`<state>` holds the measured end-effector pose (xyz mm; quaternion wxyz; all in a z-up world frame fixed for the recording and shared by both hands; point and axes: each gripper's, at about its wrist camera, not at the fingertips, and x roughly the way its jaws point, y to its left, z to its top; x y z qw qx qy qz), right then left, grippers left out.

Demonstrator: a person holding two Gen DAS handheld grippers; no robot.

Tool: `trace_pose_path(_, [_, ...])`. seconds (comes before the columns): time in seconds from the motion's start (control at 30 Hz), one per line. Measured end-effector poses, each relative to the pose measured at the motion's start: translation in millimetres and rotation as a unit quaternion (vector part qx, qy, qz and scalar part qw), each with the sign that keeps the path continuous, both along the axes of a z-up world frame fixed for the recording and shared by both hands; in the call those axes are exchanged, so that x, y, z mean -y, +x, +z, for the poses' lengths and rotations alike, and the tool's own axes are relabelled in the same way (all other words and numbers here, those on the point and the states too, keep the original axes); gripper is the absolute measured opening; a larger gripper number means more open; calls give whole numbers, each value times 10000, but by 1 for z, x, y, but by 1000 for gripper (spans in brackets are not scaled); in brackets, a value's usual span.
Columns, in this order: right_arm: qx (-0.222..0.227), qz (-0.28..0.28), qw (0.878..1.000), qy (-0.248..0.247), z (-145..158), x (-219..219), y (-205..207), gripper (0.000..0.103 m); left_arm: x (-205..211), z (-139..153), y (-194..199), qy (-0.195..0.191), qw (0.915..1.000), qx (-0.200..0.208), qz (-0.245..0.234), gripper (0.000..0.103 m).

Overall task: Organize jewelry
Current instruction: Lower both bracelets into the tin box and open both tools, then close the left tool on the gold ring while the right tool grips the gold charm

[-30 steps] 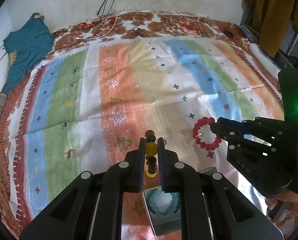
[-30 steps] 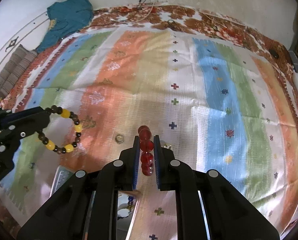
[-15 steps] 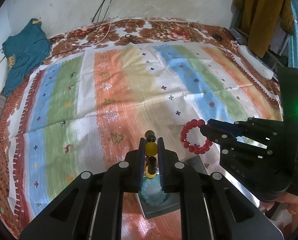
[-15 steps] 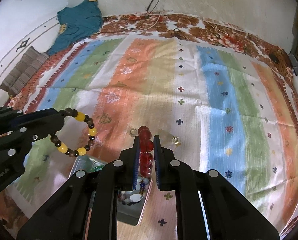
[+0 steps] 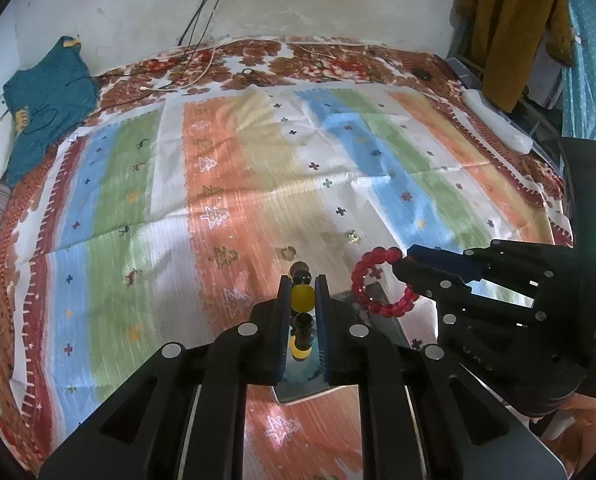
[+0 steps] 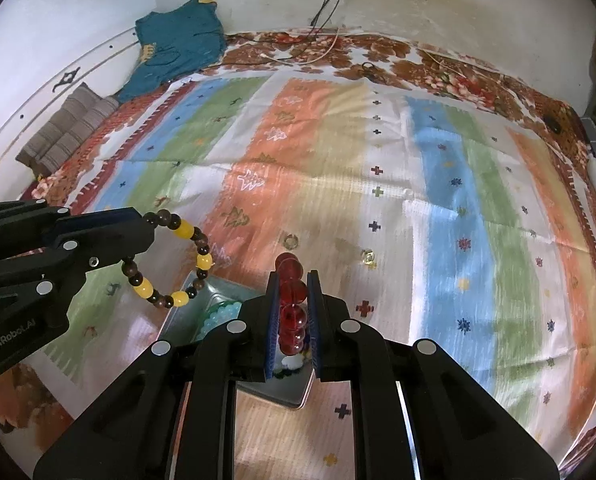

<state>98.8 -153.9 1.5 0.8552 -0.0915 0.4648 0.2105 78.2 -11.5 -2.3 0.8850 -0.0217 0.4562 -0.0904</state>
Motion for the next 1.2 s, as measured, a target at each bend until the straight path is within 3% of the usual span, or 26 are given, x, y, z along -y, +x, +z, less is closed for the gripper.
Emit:
trace_pose_path(0.23, [-50,-113,9999,16,-2,6,-4,16,-3,-4,-6,-52,9999,-131,76,12])
trace_pose_path(0.3, [11,-181,9998,12,0,9,-5,36,-4,-6,-7,2,9998,-154,126,20])
trace_pose_path(0.6, [-258,-496,9983,-184,-18,27,21,39,-8,-25,12,247,9986,-388,249,41])
trace_pose_path(1.2, [-687,-614,9939,-600,-62,24,75,43,6,-63,70,782,9939,-764,120,47])
